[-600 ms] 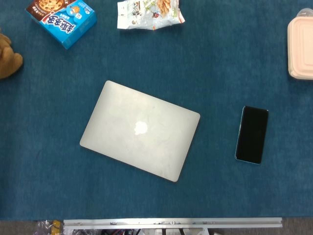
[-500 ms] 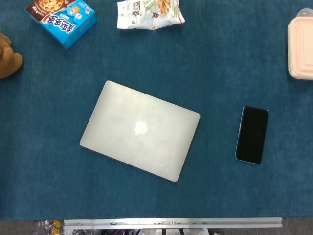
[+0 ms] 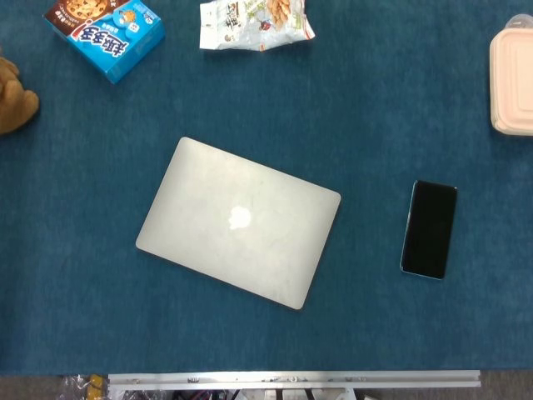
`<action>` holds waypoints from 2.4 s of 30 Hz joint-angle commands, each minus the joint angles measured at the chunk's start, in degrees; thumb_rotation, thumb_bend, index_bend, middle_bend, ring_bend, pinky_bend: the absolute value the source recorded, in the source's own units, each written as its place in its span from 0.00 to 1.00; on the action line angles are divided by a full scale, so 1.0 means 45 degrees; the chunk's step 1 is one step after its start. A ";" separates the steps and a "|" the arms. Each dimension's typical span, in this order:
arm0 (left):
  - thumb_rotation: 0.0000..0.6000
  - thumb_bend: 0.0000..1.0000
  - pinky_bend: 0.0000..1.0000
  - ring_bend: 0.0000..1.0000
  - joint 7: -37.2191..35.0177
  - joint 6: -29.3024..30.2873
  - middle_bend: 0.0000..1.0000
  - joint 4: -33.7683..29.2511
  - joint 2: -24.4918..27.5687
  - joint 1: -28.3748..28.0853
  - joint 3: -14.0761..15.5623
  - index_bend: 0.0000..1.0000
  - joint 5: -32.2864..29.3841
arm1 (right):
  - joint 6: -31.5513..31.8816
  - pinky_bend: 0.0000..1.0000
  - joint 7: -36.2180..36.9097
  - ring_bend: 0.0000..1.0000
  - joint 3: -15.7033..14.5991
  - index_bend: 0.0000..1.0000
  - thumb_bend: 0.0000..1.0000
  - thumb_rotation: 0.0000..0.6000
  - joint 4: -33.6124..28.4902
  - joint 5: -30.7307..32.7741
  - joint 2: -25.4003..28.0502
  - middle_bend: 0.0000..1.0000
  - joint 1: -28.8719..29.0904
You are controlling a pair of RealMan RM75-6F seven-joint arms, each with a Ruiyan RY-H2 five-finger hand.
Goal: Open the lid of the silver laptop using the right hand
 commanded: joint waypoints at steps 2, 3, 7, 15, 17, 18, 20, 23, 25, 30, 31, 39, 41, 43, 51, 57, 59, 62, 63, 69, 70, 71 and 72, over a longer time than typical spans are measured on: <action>1.00 0.34 0.19 0.23 0.0089 0.0148 0.28 -0.0151 0.0089 0.0034 0.0015 0.29 0.0181 | -0.0083 0.38 0.0064 0.23 0.0022 0.30 0.16 1.00 -0.0108 -0.0106 0.0089 0.28 0.0104; 1.00 0.34 0.19 0.23 0.0088 0.0189 0.28 -0.0182 0.0105 0.0052 0.0024 0.29 0.0225 | -0.0109 0.38 0.0076 0.23 0.0022 0.30 0.16 1.00 -0.0166 -0.0128 0.0135 0.28 0.0126; 1.00 0.34 0.19 0.23 0.0030 0.0287 0.28 -0.0254 0.0121 0.0115 0.0056 0.29 0.0328 | -0.0134 0.38 0.0331 0.23 0.0064 0.30 0.16 1.00 -0.0437 -0.0276 0.0321 0.28 0.0234; 1.00 0.34 0.19 0.23 0.0121 0.0137 0.28 -0.0330 0.0284 0.0057 0.0125 0.29 0.0486 | -0.0682 0.38 0.0544 0.23 -0.0103 0.30 0.16 1.00 -0.0645 -0.0839 0.0364 0.28 0.0689; 1.00 0.34 0.19 0.23 0.0136 0.0103 0.28 -0.0343 0.0294 0.0035 0.0148 0.29 0.0559 | -0.0757 0.38 0.0538 0.23 -0.0126 0.30 0.16 1.00 -0.0645 -0.0907 0.0288 0.28 0.0763; 1.00 0.34 0.19 0.23 0.0136 0.0077 0.28 -0.0340 0.0298 0.0023 0.0165 0.29 0.0596 | -0.0789 0.38 0.0539 0.23 -0.0129 0.30 0.16 1.00 -0.0639 -0.0914 0.0251 0.28 0.0791; 1.00 0.34 0.19 0.23 0.0143 0.0009 0.28 -0.0343 0.0330 0.0004 0.0209 0.29 0.0653 | -0.0896 0.38 0.0556 0.23 -0.0137 0.30 0.16 1.00 -0.0598 -0.0906 0.0149 0.28 0.0868; 1.00 0.34 0.19 0.23 0.0182 -0.0055 0.28 -0.0354 0.0362 -0.0019 0.0237 0.29 0.0685 | -0.1109 0.38 0.0595 0.23 -0.0176 0.30 0.16 1.00 -0.0542 -0.0943 0.0031 0.28 0.1011; 1.00 0.34 0.19 0.23 0.0201 -0.0103 0.28 -0.0366 0.0373 -0.0034 0.0247 0.29 0.0681 | -0.1252 0.38 0.0615 0.23 -0.0209 0.30 0.16 1.00 -0.0514 -0.1008 -0.0042 0.28 0.1123; 1.00 0.34 0.19 0.23 0.0283 -0.0202 0.28 -0.0401 0.0408 -0.0068 0.0263 0.29 0.0659 | -0.1456 0.38 0.0674 0.23 -0.0249 0.30 0.16 1.00 -0.0474 -0.1094 -0.0155 0.28 0.1316; 1.00 0.34 0.19 0.23 0.0284 -0.0219 0.28 -0.0407 0.0415 -0.0075 0.0267 0.29 0.0662 | -0.1476 0.38 0.0672 0.23 -0.0244 0.30 0.16 1.00 -0.0458 -0.1074 -0.0172 0.28 0.1340; 1.00 0.34 0.19 0.23 0.0291 -0.0412 0.28 -0.0364 0.0447 -0.0157 0.0303 0.29 0.0664 | -0.1458 0.38 0.0730 0.23 -0.0258 0.30 0.16 1.00 -0.0383 -0.0948 -0.0248 0.28 0.1371; 1.00 0.34 0.19 0.23 0.0303 -0.0477 0.28 -0.0336 0.0447 -0.0189 0.0296 0.29 0.0629 | -0.1470 0.38 0.0784 0.23 -0.0296 0.30 0.16 1.00 -0.0370 -0.0966 -0.0297 0.28 0.1383; 1.00 0.34 0.19 0.23 0.0297 -0.0530 0.28 -0.0325 0.0440 -0.0217 0.0290 0.29 0.0603 | -0.1505 0.38 0.0836 0.23 -0.0319 0.30 0.16 1.00 -0.0360 -0.1016 -0.0371 0.28 0.1433; 1.00 0.34 0.19 0.23 0.0236 -0.0463 0.28 -0.0282 0.0489 -0.0217 0.0293 0.29 0.0681 | -0.2170 0.38 0.1224 0.23 -0.0573 0.30 0.16 1.00 -0.0597 -0.1713 -0.0674 0.28 0.2059; 1.00 0.34 0.19 0.23 0.0164 -0.0354 0.28 -0.0253 0.0549 -0.0119 0.0339 0.29 0.0674 | -0.2752 0.37 0.1316 0.23 -0.0675 0.29 0.14 1.00 -0.0697 -0.2248 -0.1114 0.28 0.2686; 1.00 0.34 0.19 0.23 0.0142 -0.0336 0.28 -0.0243 0.0560 -0.0104 0.0345 0.29 0.0676 | -0.3036 0.36 0.1252 0.23 -0.0719 0.29 0.12 1.00 -0.0767 -0.2503 -0.1334 0.27 0.2980; 1.00 0.34 0.19 0.23 0.0107 -0.0295 0.28 -0.0232 0.0568 -0.0095 0.0344 0.29 0.0718 | -0.3539 0.34 0.1136 0.22 -0.0764 0.28 0.10 1.00 -0.0911 -0.2798 -0.1675 0.27 0.3449; 1.00 0.34 0.19 0.23 0.0094 -0.0290 0.28 -0.0227 0.0571 -0.0089 0.0351 0.29 0.0726 | -0.3703 0.33 0.1096 0.21 -0.0773 0.27 0.10 1.00 -0.0965 -0.2867 -0.1780 0.26 0.3594; 1.00 0.34 0.19 0.23 0.0034 -0.0275 0.28 -0.0206 0.0583 -0.0059 0.0376 0.29 0.0734 | -0.4951 0.24 0.0538 0.13 -0.0743 0.18 0.09 1.00 -0.1420 -0.3025 -0.2452 0.18 0.4563; 1.00 0.34 0.19 0.23 0.0021 -0.0259 0.28 -0.0201 0.0581 -0.0045 0.0380 0.29 0.0731 | -0.5155 0.23 0.0406 0.12 -0.0708 0.16 0.09 1.00 -0.1509 -0.3027 -0.2630 0.16 0.4740; 1.00 0.34 0.19 0.23 0.0013 -0.0242 0.28 -0.0193 0.0580 -0.0032 0.0379 0.29 0.0726 | -0.5322 0.21 0.0312 0.10 -0.0665 0.14 0.07 1.00 -0.1543 -0.2985 -0.2786 0.14 0.4874; 1.00 0.34 0.19 0.23 0.0003 -0.0229 0.28 -0.0189 0.0578 -0.0021 0.0379 0.29 0.0720 | -0.5458 0.19 0.0217 0.09 -0.0622 0.13 0.06 1.00 -0.1568 -0.2922 -0.2935 0.14 0.4982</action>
